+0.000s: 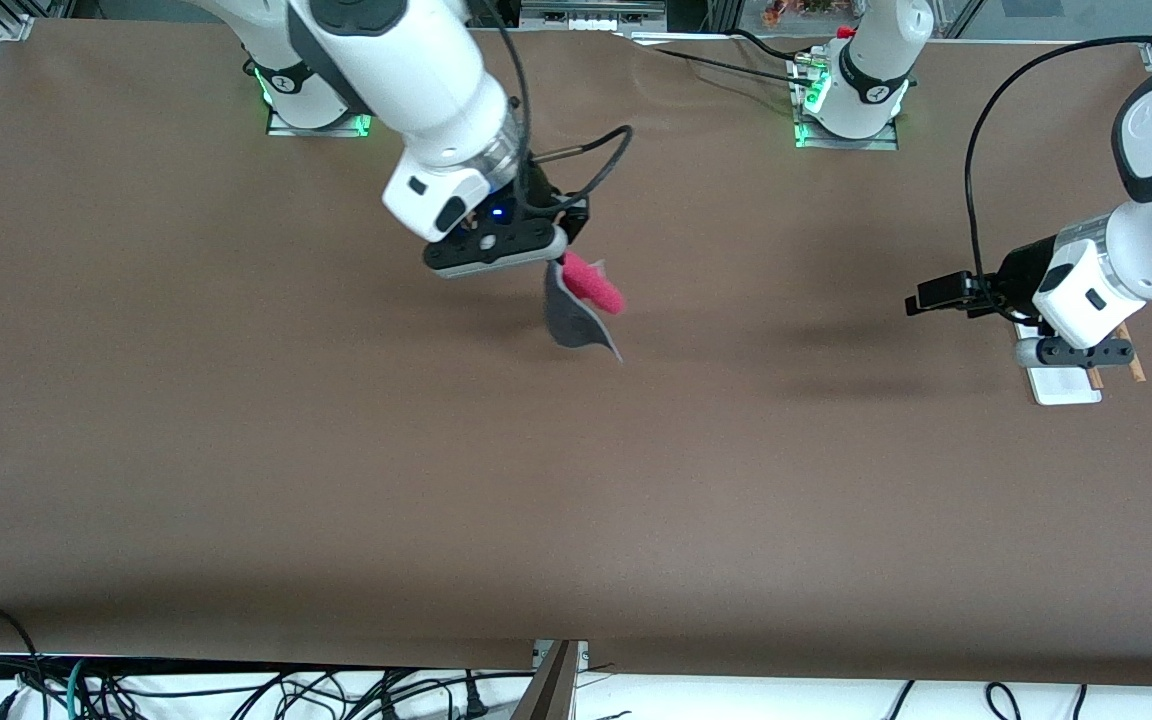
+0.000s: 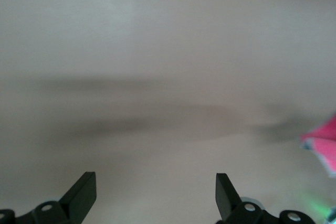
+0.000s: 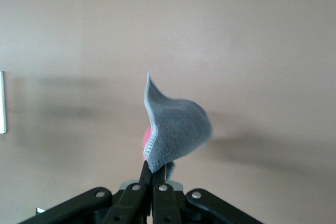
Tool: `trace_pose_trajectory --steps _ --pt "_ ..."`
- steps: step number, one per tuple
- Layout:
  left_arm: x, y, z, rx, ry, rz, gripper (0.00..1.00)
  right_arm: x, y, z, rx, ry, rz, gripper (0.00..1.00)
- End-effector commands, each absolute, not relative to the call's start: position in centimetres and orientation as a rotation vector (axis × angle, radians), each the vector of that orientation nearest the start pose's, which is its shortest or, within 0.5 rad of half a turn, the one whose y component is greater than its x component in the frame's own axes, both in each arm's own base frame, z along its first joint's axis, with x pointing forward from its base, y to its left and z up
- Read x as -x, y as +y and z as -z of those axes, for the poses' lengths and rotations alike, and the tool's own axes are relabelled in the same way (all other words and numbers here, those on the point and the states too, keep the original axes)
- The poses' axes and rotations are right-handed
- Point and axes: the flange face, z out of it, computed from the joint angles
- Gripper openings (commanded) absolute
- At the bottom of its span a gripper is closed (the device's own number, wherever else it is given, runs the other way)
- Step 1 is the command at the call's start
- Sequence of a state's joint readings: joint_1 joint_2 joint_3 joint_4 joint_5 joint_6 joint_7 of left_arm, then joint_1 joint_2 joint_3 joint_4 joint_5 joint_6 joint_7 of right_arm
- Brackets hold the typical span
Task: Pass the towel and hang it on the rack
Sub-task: 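Lift the towel with the right gripper toward the table middle, then hold the towel up while the left gripper reaches toward it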
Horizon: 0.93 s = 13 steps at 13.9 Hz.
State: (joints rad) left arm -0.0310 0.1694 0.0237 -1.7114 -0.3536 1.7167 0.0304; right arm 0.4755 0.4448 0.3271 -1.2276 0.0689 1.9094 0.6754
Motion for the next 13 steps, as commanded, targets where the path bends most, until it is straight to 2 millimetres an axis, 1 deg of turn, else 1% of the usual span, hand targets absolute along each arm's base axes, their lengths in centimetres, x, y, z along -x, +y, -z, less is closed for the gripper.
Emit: trace_pose_trajectory --steps 1,2,4,5,7,8,9,11,12,13 --pt "-61.3 -6.5 -47.2 3.521 0.160 -0.196 1.00 -50.4 50.4 -55.6 2.791 -0.116 0.073 0.00" --pt "-61.4 -7.9 -47.1 3.516 0.247 -0.158 1.00 -49.5 51.5 -55.7 2.779 -0.130 0.081 0.00" --pt "-61.1 -11.4 -45.8 3.496 0.514 -0.159 1.00 -49.0 52.3 -56.0 2.755 -0.094 0.099 0.00" --pt "-60.8 -13.1 -45.6 3.486 0.580 -0.145 1.00 -48.5 52.9 -56.2 2.744 -0.104 0.109 0.00" --pt "-60.3 -15.6 -44.9 3.468 0.691 -0.110 1.00 -48.5 53.0 -56.5 2.731 -0.105 0.123 0.00" --pt "-59.9 -17.0 -44.2 3.447 0.807 -0.078 1.00 -48.5 53.0 -56.6 2.728 -0.107 0.127 0.00" --pt "-59.5 -17.8 -43.0 3.424 0.910 -0.041 1.00 -48.5 53.0 -56.8 2.725 -0.105 0.128 0.00" --pt "-58.0 -20.0 -40.5 3.400 1.077 0.065 1.00 -48.4 52.9 -57.2 2.722 -0.107 0.135 0.00" --pt "-57.5 -20.9 -39.7 3.349 1.179 0.144 1.00 -48.4 53.0 -57.2 2.718 -0.107 0.139 0.00" --pt "-56.8 -22.2 -38.7 3.297 1.274 0.213 1.00 -48.5 53.0 -57.3 2.714 -0.105 0.145 0.00"
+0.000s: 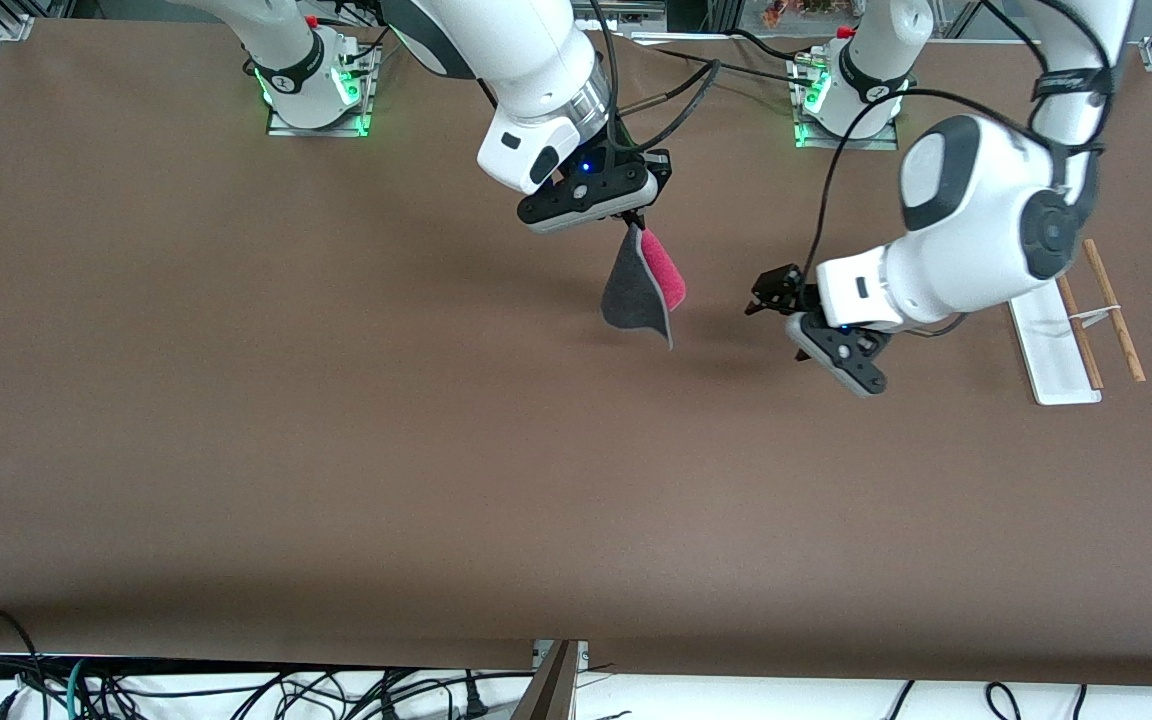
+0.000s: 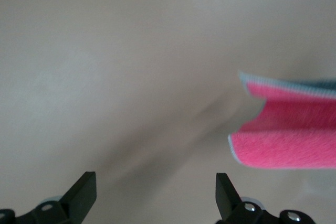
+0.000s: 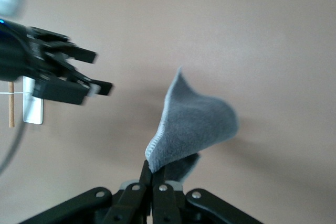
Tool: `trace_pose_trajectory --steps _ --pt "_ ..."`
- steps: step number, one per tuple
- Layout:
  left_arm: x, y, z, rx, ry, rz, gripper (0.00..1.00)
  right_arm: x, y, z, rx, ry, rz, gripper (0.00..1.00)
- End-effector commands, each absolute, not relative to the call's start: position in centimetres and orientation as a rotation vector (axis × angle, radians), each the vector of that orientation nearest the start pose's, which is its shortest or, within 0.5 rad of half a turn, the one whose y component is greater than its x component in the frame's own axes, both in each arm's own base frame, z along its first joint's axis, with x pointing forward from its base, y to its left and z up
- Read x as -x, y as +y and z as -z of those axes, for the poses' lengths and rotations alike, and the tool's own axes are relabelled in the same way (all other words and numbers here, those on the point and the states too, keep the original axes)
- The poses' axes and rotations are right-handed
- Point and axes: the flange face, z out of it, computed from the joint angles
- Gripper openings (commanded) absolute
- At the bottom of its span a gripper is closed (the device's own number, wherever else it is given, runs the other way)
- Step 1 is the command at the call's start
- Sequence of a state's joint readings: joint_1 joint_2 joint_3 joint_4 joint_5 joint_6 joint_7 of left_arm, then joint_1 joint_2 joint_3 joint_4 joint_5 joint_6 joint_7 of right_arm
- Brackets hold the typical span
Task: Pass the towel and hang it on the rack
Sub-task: 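Hold the towel up while the left gripper reaches toward it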
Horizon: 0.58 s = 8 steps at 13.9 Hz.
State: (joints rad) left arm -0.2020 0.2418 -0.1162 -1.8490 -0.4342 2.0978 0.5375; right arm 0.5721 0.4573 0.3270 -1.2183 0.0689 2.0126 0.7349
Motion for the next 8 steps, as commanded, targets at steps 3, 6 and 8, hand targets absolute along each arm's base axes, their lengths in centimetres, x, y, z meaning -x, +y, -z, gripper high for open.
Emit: trace_pose_trajectory --steps 3,6,8 --pt "-55.5 -25.6 -39.0 3.221 1.421 0.317 1.00 -48.4 53.2 -57.5 2.704 -0.107 0.152 0.00" --pt "-55.5 -25.9 -39.8 3.211 1.437 0.341 1.00 -48.4 53.1 -57.6 2.703 -0.107 0.154 0.00" --pt "-55.5 -26.2 -39.9 3.200 1.453 0.355 1.00 -48.4 53.1 -57.6 2.701 -0.106 0.157 0.00"
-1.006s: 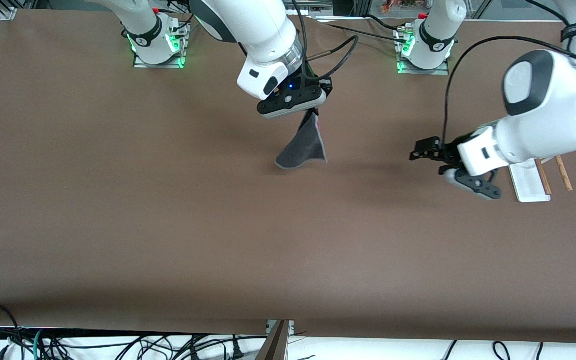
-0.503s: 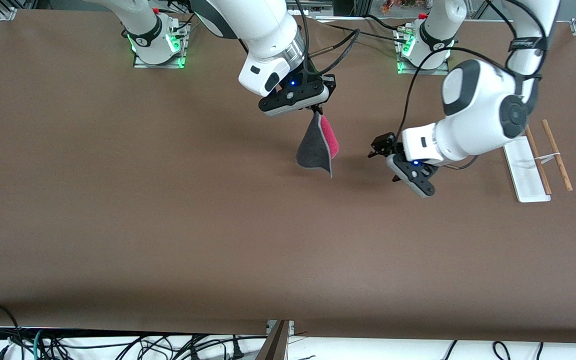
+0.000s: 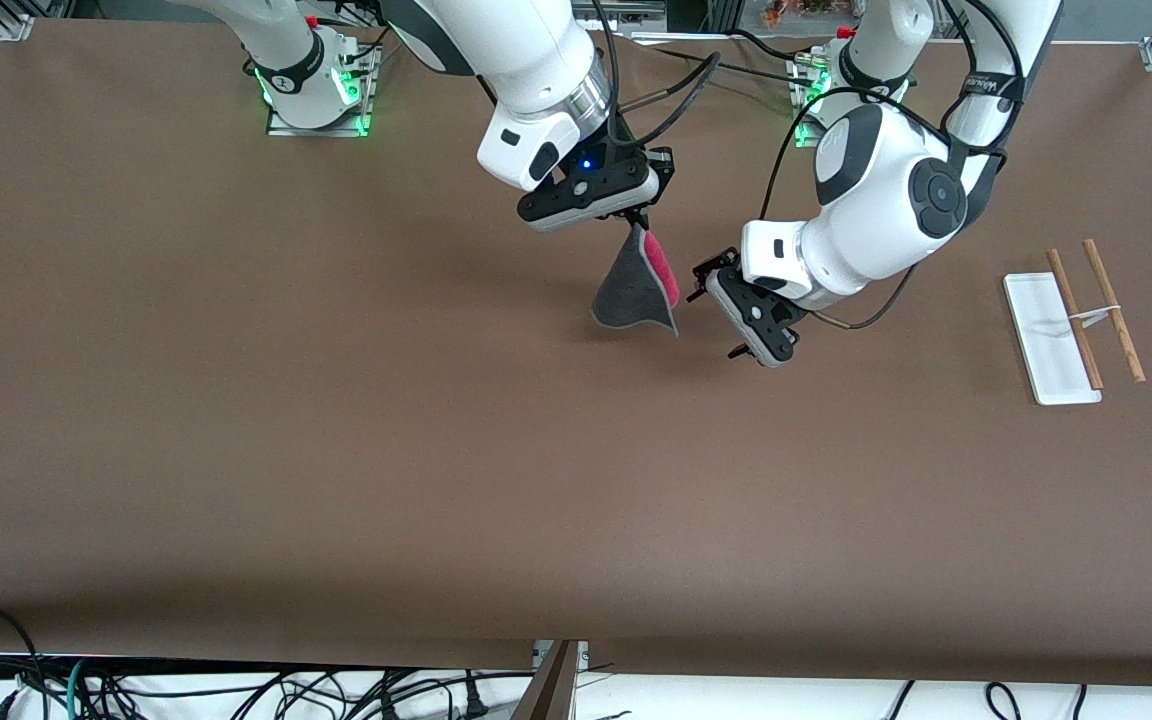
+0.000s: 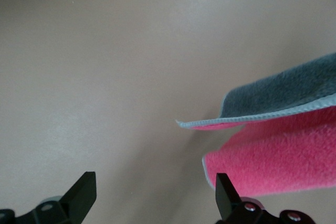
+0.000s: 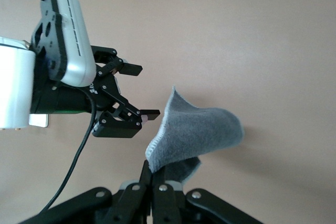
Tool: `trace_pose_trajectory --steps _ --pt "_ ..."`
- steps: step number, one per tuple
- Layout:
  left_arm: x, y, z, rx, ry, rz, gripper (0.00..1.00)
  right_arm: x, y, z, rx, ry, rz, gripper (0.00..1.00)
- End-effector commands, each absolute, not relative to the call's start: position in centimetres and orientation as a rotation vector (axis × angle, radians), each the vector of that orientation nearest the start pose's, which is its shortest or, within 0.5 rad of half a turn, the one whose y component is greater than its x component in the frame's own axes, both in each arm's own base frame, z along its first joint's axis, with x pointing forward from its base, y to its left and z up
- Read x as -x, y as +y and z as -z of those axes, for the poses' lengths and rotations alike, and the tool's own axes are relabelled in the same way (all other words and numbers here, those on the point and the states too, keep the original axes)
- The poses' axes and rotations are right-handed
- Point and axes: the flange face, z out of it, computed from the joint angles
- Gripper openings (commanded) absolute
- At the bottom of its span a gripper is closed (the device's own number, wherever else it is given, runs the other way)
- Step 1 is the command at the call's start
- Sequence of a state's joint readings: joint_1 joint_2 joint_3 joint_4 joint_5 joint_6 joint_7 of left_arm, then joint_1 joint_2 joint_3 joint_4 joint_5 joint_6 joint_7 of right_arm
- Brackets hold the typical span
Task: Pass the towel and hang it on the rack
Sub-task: 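Hold the towel up while the left gripper reaches toward it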
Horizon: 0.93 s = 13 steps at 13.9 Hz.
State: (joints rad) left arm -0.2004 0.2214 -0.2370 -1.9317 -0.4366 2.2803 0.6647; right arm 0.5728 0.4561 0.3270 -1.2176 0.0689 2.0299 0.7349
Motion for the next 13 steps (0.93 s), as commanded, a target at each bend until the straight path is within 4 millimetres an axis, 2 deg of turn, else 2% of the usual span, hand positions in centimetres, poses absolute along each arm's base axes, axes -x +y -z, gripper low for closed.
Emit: trace_pose_trajectory --steps 1,7,13 --pt "-55.4 -26.4 -39.8 3.195 1.458 0.363 1.00 -48.4 53.2 -57.5 2.700 -0.106 0.157 0.00" --pt "-54.9 -28.9 -39.4 3.139 1.531 0.404 1.00 -48.5 53.1 -57.5 2.703 -0.119 0.161 0.00" --pt "-56.0 -30.3 -39.3 3.132 1.540 0.460 1.00 -48.6 53.1 -57.2 2.707 -0.129 0.167 0.00"
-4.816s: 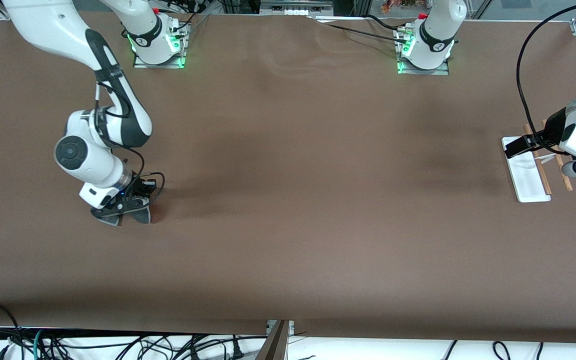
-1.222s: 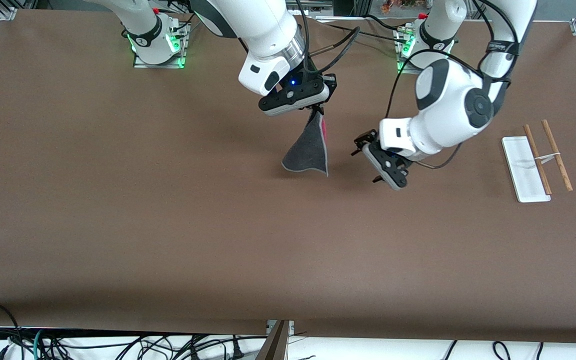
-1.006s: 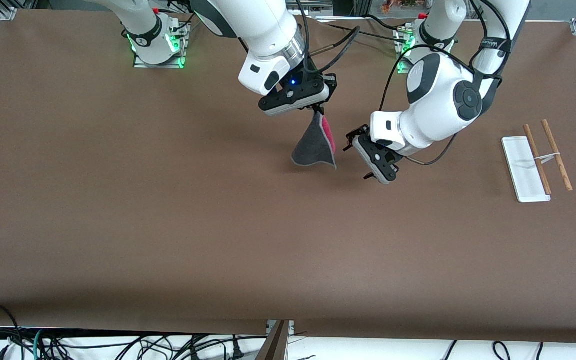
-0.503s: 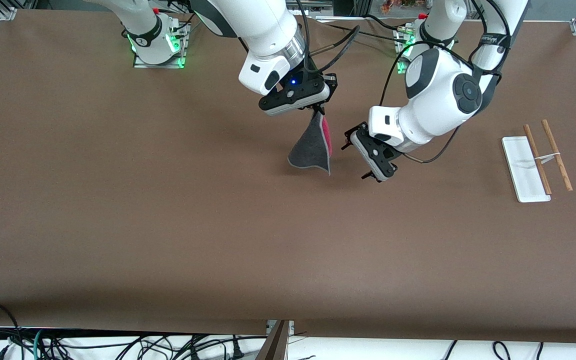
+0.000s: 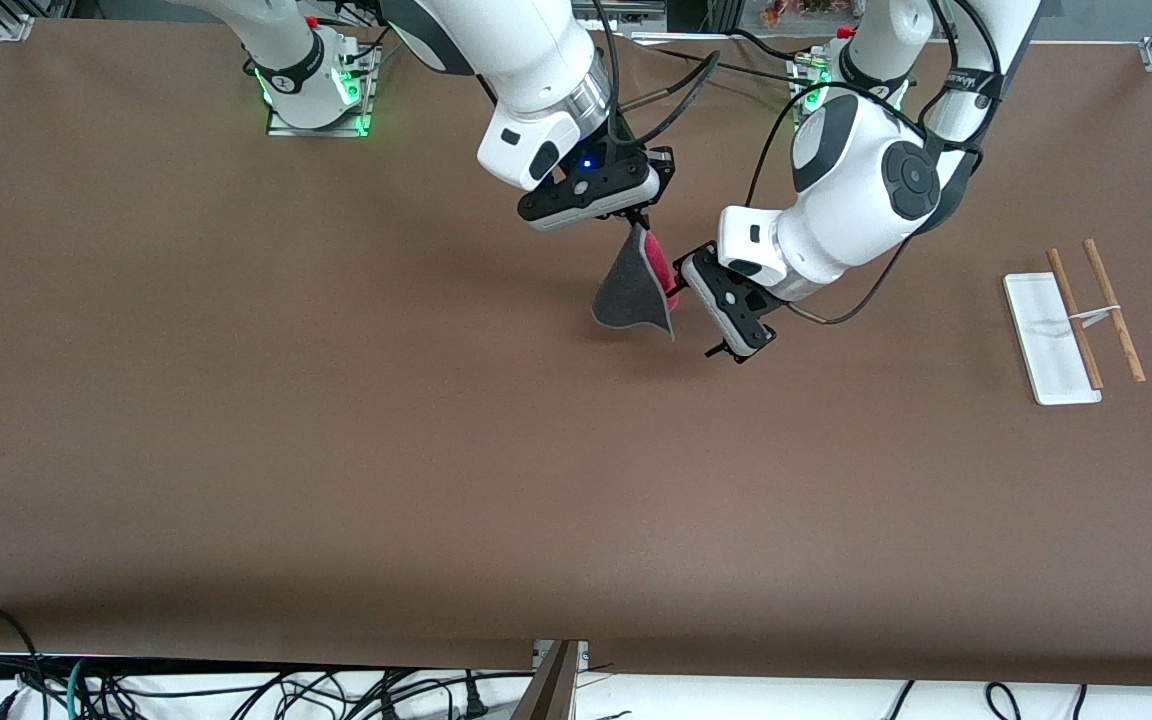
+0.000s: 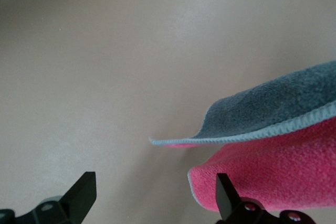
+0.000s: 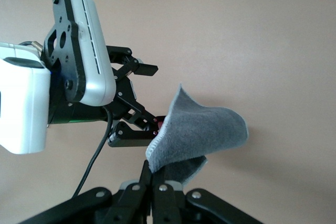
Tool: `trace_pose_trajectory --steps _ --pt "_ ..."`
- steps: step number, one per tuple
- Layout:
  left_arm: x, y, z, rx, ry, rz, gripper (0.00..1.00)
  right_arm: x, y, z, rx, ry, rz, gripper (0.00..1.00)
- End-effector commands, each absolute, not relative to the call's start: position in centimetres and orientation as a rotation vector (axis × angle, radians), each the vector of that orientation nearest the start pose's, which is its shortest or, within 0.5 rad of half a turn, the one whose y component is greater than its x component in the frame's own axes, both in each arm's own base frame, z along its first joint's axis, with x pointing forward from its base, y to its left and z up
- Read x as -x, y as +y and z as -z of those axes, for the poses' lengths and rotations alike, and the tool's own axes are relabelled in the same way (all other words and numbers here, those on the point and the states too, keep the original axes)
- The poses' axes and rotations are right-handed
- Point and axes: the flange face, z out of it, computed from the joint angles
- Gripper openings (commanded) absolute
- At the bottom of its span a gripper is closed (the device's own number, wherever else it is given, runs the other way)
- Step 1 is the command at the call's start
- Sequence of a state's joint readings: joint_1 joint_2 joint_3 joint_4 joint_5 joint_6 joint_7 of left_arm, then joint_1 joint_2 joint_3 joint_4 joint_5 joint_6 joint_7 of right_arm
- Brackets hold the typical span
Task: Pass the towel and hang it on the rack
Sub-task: 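Hold the towel up while the left gripper reaches toward it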
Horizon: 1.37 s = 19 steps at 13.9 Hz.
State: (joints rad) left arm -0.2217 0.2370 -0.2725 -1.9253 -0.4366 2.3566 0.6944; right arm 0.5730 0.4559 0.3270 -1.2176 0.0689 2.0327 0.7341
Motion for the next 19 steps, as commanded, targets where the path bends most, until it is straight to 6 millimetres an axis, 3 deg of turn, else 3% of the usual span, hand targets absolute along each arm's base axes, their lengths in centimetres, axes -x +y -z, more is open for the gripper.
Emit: trace_pose_trajectory --steps 1,3,9,11,13,16,19 --pt "-55.9 -30.6 -38.9 3.130 1.542 0.466 0.99 -48.6 53.1 -57.2 2.707 -0.129 0.167 0.00" --pt "-55.9 -31.9 -38.6 3.118 1.559 0.496 0.97 -48.6 53.1 -57.2 2.710 -0.133 0.169 0.00" --pt "-57.8 -33.1 -38.7 3.131 1.558 0.540 0.95 -48.6 53.2 -57.0 2.710 -0.157 0.173 0.00" --pt "-57.8 -33.1 -38.7 3.127 1.565 0.542 0.89 -48.5 53.2 -57.0 2.710 -0.159 0.172 0.00" --pt "-57.8 -33.1 -38.7 3.127 1.565 0.542 0.77 -48.4 53.3 -57.0 2.711 -0.160 0.170 0.00" --pt "-57.7 -33.2 -38.4 3.123 1.570 0.530 0.79 -48.4 53.3 -56.9 2.714 -0.161 0.169 0.00" --pt "-56.9 -34.6 -38.5 2.974 1.680 0.508 0.81 -48.4 53.3 -56.9 2.714 -0.159 0.168 0.00"
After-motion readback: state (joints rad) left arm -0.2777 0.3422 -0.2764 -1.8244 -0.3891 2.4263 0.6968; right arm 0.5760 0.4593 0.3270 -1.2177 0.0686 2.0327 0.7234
